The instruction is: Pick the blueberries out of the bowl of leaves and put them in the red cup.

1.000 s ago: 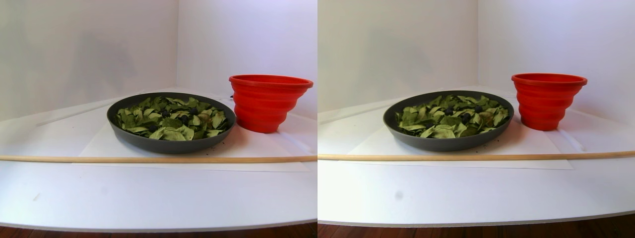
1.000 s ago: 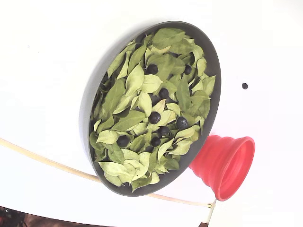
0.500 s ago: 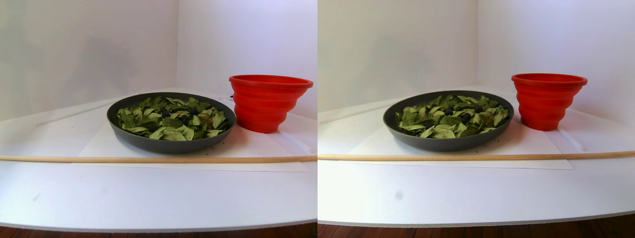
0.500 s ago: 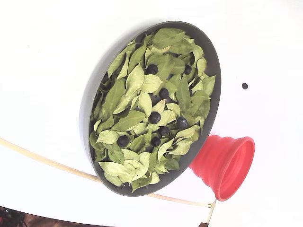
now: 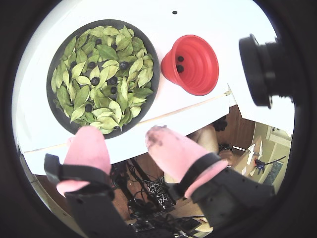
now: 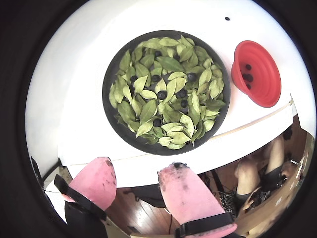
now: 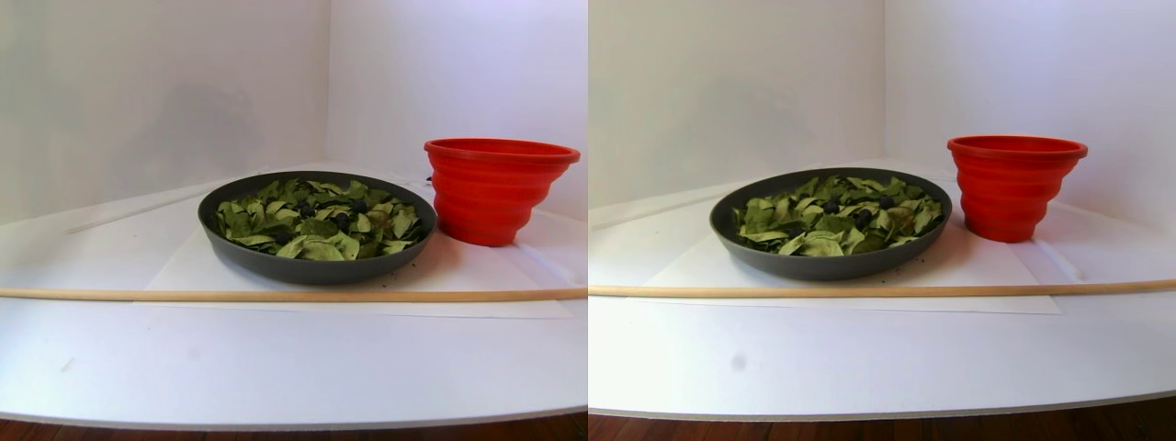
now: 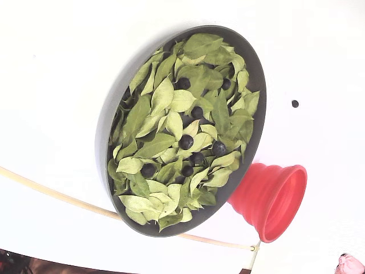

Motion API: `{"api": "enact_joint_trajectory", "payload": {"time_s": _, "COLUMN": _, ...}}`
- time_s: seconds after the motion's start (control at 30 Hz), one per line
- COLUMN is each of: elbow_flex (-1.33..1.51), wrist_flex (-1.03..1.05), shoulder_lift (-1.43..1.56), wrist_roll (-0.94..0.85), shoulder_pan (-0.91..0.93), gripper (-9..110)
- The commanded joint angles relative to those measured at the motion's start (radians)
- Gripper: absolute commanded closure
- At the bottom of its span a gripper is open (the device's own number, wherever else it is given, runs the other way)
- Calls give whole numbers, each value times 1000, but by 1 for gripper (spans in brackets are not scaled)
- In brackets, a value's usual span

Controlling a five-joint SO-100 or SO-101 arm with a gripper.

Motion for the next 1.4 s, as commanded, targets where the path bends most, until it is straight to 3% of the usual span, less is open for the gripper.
{"api": "enact_joint_trajectory", "payload": {"time_s": 0.0, "elbow_flex": 0, "wrist_flex": -43, "shoulder_lift": -11, "wrist_roll": -21, "shoulder_pan": 6, "gripper": 85}}
{"api": "enact_joint_trajectory", "payload": {"time_s": 1.37, "elbow_flex": 153, "wrist_flex": -485, "shoulder_lift": -390, "wrist_roll": -207, "shoulder_pan": 14, "gripper": 84}}
